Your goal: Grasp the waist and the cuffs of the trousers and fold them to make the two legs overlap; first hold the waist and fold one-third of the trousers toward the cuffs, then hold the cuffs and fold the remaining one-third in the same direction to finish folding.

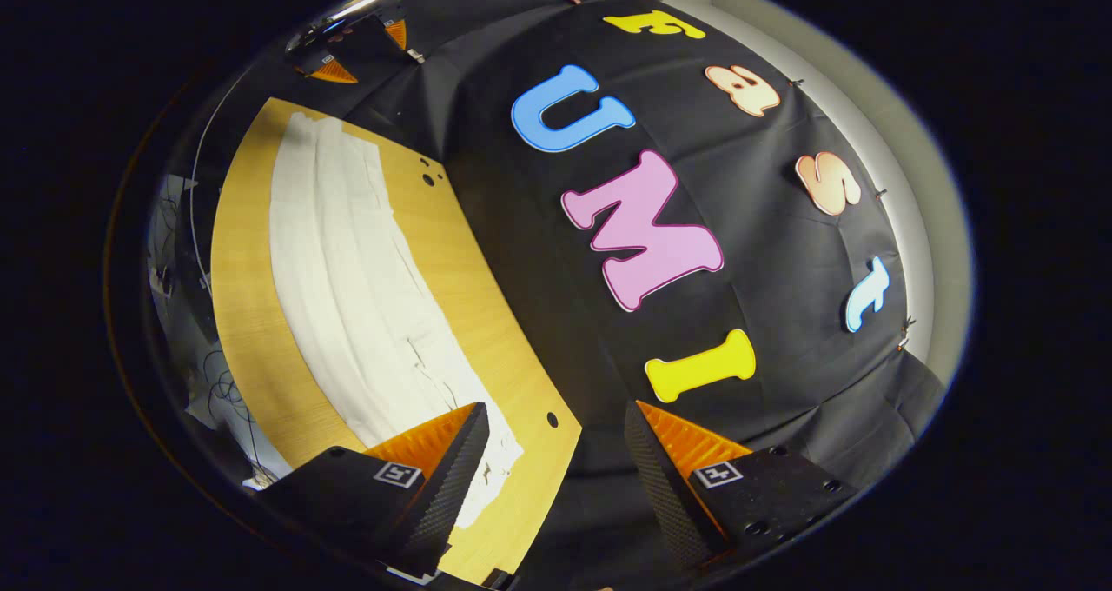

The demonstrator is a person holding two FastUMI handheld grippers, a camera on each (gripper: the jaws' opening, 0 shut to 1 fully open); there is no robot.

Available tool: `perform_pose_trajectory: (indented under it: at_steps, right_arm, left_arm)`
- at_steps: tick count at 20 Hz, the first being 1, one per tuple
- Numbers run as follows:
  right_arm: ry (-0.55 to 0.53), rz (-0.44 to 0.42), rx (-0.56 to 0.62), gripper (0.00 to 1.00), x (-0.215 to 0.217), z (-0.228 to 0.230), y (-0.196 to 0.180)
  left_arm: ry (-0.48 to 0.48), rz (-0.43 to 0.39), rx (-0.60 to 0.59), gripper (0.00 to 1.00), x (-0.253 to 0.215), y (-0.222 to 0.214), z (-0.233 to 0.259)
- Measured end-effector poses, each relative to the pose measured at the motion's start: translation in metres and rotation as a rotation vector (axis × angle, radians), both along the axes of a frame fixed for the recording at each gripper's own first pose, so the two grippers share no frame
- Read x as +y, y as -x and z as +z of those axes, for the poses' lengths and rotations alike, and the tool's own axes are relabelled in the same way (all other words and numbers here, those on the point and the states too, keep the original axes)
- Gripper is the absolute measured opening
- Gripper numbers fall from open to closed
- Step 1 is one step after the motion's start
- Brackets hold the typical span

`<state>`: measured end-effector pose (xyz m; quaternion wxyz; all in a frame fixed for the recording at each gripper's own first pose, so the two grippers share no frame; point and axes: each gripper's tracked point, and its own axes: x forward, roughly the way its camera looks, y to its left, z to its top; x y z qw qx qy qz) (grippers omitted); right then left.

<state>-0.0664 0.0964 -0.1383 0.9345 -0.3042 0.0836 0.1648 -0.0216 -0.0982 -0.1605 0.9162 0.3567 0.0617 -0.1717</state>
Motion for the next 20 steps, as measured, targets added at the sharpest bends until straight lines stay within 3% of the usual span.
perform_pose_trajectory:
  at_steps: [4, 9, 14, 20]
  right_arm:
    - [0.056, 0.037, 0.047, 0.97, 0.006, -0.035, 0.009]
    - [0.103, 0.085, 0.109, 0.96, 0.007, -0.086, 0.013]
    - [0.121, 0.088, 0.158, 0.96, -0.005, -0.124, 0.003]
    - [0.109, 0.078, 0.175, 0.96, -0.011, -0.134, -0.001]
  left_arm:
    - [-0.095, -0.066, 0.054, 0.95, -0.010, 0.009, -0.039]
    - [-0.221, -0.148, 0.204, 0.95, -0.017, 0.028, -0.115]
    - [-0.309, -0.164, 0.345, 0.95, -0.011, 0.033, -0.179]
    - [-0.394, -0.166, 0.443, 0.95, 0.000, 0.033, -0.221]
